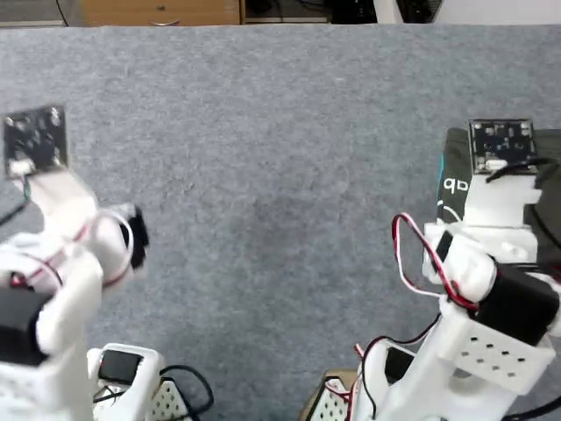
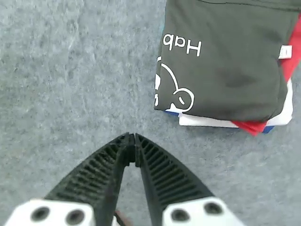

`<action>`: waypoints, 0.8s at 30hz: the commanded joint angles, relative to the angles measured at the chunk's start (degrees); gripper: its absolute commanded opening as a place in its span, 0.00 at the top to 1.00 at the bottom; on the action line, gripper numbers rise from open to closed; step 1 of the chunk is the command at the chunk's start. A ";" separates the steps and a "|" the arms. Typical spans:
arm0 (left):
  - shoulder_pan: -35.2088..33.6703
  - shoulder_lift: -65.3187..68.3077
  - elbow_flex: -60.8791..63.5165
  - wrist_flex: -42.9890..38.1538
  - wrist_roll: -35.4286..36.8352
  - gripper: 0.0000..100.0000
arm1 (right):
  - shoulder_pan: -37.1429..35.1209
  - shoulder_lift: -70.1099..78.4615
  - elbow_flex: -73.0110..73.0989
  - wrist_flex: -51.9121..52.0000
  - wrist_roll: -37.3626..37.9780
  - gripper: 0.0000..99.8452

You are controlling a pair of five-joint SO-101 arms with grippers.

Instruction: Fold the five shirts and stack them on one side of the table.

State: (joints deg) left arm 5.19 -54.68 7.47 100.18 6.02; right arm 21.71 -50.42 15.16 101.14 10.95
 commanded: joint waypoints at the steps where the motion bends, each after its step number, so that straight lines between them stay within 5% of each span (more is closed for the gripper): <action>1: 2.64 -4.62 6.86 -2.81 0.53 0.98 | -2.24 -2.42 3.21 -0.18 -1.49 1.00; 11: 1.41 -24.84 31.56 -17.85 0.53 0.98 | -14.55 -24.31 27.38 -15.03 -8.70 1.00; 24: 1.32 -37.49 43.43 -19.43 0.09 0.98 | -26.95 -55.08 51.82 -20.84 -8.35 1.00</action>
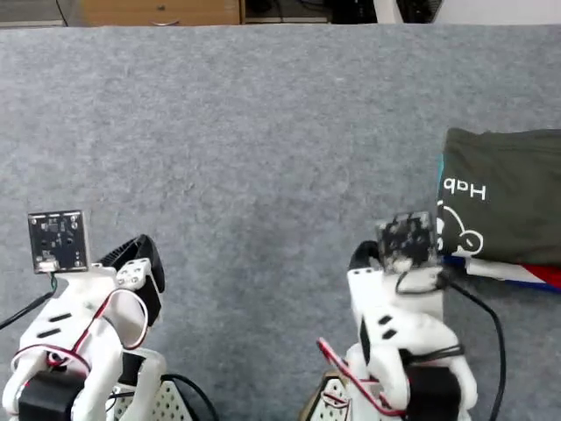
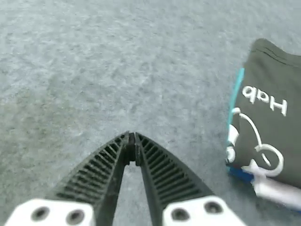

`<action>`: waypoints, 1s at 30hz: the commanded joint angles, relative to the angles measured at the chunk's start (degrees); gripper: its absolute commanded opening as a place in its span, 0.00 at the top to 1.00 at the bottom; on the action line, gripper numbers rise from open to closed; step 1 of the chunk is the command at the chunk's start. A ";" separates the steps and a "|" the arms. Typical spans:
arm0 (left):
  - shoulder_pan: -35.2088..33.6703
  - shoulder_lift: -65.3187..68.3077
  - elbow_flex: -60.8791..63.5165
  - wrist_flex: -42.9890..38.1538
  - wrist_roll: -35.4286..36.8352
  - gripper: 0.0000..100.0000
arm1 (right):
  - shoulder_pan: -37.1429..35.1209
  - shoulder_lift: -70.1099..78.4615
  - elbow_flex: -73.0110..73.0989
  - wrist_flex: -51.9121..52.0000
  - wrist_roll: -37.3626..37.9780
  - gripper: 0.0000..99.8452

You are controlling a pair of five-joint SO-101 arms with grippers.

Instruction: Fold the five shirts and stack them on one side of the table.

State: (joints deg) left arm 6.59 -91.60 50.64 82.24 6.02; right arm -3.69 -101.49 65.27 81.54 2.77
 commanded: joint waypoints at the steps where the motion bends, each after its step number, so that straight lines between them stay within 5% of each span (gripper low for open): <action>1: -0.09 -0.75 0.44 -1.49 0.09 0.98 | -1.71 -5.23 2.24 -1.32 -0.18 1.00; 7: -0.09 -0.84 1.49 -1.23 0.00 0.98 | -1.63 -7.08 2.77 -1.32 -0.53 1.00; 15: 0.00 -4.70 10.11 -1.49 -11.78 0.98 | -1.71 -7.52 7.52 -2.90 -0.53 1.00; 30: 0.00 -12.62 30.95 -8.00 -13.19 0.98 | -1.71 -7.60 24.13 -6.33 -0.18 1.00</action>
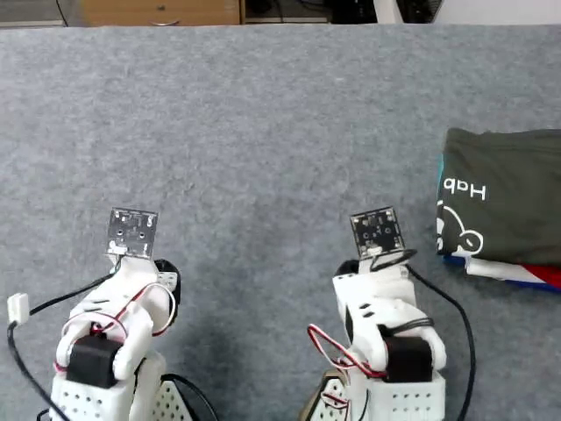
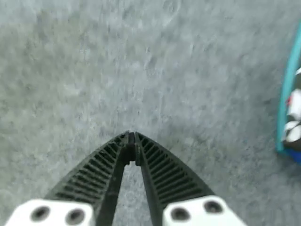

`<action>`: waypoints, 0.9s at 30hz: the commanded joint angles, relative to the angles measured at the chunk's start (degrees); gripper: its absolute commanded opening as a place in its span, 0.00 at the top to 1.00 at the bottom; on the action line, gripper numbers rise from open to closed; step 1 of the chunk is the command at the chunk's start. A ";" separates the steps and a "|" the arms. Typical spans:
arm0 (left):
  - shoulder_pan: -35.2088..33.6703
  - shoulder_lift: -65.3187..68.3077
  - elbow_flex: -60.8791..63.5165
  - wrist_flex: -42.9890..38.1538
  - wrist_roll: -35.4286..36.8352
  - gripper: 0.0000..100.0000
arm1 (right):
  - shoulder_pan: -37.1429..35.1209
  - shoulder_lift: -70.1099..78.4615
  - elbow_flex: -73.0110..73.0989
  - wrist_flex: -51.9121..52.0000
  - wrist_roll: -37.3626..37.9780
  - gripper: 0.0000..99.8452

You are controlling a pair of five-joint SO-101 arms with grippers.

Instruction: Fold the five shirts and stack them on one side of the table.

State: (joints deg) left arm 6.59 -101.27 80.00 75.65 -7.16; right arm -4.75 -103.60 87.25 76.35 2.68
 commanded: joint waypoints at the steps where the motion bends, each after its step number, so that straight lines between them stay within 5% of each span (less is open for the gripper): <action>1: 0.00 -2.95 2.73 -1.41 0.00 0.98 | -0.66 -5.49 3.47 -1.23 -0.09 1.00; 27: -0.09 -2.51 16.97 -3.69 0.00 0.98 | -4.70 -5.05 9.54 -1.05 -0.44 1.00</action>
